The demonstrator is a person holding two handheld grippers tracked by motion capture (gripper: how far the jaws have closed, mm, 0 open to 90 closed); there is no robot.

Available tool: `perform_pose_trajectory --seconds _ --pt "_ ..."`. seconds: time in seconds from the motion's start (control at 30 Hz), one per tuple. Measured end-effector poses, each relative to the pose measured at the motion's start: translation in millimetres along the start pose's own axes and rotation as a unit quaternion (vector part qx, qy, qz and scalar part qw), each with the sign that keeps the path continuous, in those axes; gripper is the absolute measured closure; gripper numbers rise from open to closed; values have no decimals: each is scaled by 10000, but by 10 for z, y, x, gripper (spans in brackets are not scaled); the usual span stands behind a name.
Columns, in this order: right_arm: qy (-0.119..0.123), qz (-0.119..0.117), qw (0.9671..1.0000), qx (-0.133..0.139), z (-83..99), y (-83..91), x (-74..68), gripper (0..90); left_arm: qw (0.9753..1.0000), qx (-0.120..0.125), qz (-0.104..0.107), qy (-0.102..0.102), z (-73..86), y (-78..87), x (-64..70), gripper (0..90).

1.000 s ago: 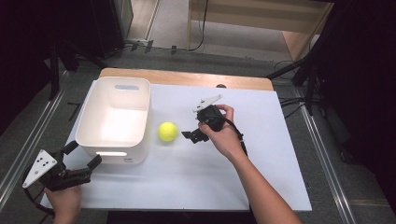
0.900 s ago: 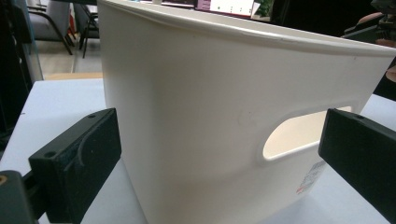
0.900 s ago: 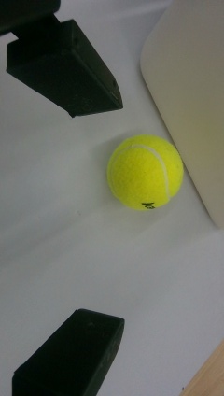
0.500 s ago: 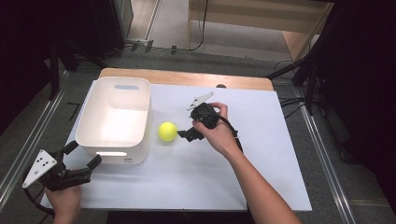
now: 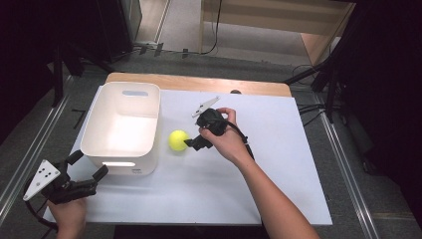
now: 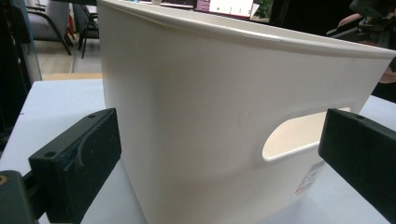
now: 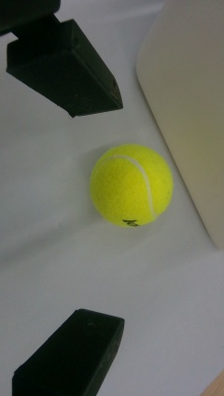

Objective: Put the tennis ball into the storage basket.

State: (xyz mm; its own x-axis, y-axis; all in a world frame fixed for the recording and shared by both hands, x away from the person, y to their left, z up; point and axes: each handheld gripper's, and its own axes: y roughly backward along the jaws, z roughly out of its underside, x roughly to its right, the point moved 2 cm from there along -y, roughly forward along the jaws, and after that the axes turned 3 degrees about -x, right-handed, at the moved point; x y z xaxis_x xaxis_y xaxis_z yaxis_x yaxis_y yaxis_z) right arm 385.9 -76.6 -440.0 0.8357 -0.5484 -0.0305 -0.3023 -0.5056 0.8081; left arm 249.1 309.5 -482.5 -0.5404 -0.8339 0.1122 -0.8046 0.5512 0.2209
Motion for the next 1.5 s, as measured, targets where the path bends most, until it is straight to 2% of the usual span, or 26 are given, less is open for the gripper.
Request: perform_pose_trajectory --seconds 0.77,1.07,1.33,1.5 --pt "246 -114 9993 -238 -109 -183 -55 0 10000 12 18 24 1 5 -3 0" --pt "281 -181 9989 -315 -148 -252 -76 0 10000 18 21 27 0 8 -7 0" --pt "227 -139 9988 -410 -165 -299 -91 0 10000 20 25 36 0 8 -8 0" --pt "274 -147 9986 -432 -174 -343 -88 0 10000 18 27 36 0 9 -8 0"
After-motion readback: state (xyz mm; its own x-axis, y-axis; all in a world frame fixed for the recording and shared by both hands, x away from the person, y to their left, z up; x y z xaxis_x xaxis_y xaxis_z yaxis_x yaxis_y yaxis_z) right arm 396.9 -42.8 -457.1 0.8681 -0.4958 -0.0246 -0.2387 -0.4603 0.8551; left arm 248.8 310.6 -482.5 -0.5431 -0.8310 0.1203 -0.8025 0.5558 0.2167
